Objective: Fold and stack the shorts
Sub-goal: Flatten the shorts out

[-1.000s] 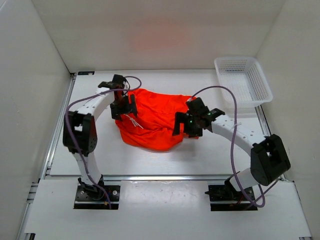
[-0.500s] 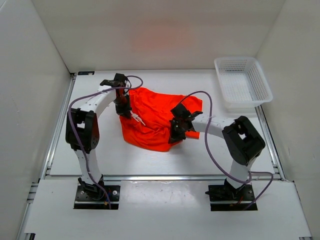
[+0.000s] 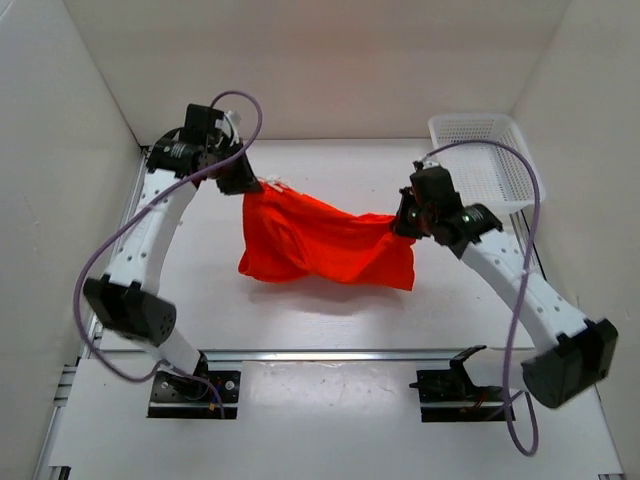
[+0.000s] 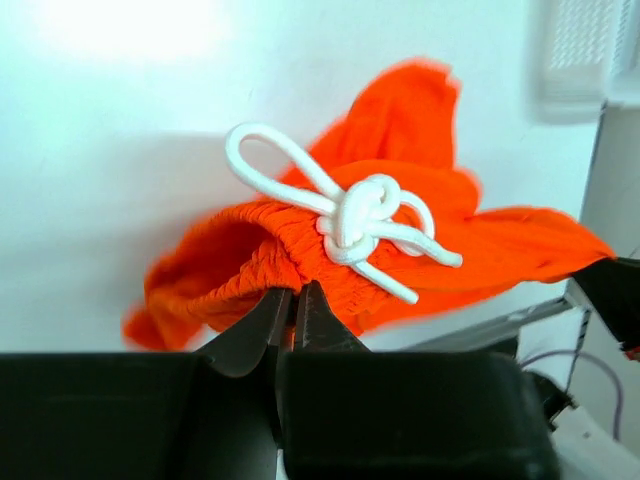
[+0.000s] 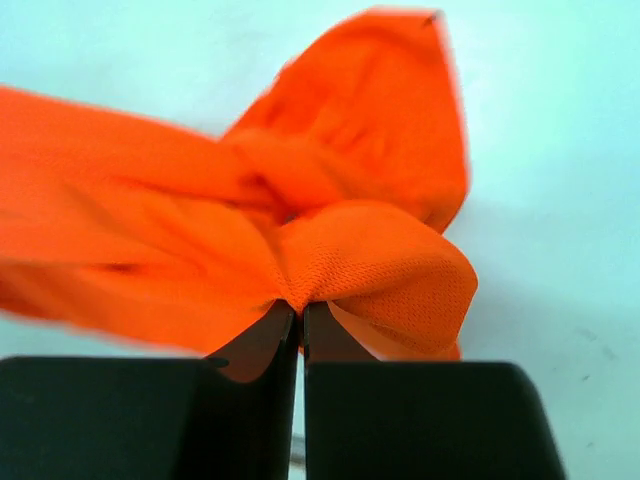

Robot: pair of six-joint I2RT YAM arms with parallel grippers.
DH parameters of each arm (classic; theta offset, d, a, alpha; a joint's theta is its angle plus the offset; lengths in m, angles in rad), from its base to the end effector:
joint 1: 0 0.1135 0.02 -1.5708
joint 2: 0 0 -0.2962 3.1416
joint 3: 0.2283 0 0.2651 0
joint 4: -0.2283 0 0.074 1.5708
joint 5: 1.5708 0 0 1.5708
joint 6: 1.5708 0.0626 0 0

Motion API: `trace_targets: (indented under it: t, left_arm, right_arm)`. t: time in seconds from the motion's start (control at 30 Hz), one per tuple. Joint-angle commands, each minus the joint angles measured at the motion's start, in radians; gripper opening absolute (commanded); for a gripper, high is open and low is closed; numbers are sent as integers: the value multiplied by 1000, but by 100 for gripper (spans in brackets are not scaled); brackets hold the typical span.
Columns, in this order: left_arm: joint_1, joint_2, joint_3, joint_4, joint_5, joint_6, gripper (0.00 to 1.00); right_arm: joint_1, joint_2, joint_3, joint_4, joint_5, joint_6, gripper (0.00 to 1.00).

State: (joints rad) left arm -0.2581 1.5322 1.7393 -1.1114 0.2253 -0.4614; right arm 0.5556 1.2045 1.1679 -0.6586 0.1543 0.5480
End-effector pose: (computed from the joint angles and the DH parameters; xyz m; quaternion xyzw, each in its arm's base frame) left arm 0.3178 -0.0984 0.4152 -0.0587 0.9379 -0.2139 0.2668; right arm 0.2417 0.1387 0.3535 0.0293 0.9031 0.1621 0.3965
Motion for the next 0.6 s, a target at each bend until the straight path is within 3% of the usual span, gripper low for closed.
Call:
trace_targets:
  t: [0.0,0.03,0.07,0.1,0.17,0.23,0.3,0.33,0.43,0.47,0.53,0.57]
  left_arm:
    - [22,228,142,39,40,-20,10]
    - [31,287,194,6,40,-20,14]
    - [31,343,312,-10,52,-10,46]
    - [31,450,372,-37,52,-10,64]
    - [31,526,521,-129,34,-10,83]
    - [31,520,525,-139,14,-10,92]
    - [31,459,406,-85,0,-10,92]
    - [40,394,354,-23,0,-10,85]
    - [40,352,200,44,15,-10,43]
    - [40,352,178,44,25,1,22]
    - [30,399,154,54,34,1,22]
    - [20,419,143,73,43,-11,31]
  right_arm:
    - [-84,168,118,-30,30,-100,0]
    - [-103,211,153,3,48,-121,6]
    - [-123,310,189,14,60,-131,26]
    - [-173,363,235,14,60,-131,63]
    - [-235,486,370,-31,27,-131,75]
    - [-244,504,414,-47,-15,-131,80]
    - [-244,454,357,-24,-15,-131,82]
    - [-244,431,290,-15,-15,-131,82]
    - [-253,316,182,7,-24,-131,70]
    - [-253,293,112,7,-35,-120,67]
    - [-253,227,44,16,-65,-111,65]
    - [-253,205,-18,27,-100,-88,65]
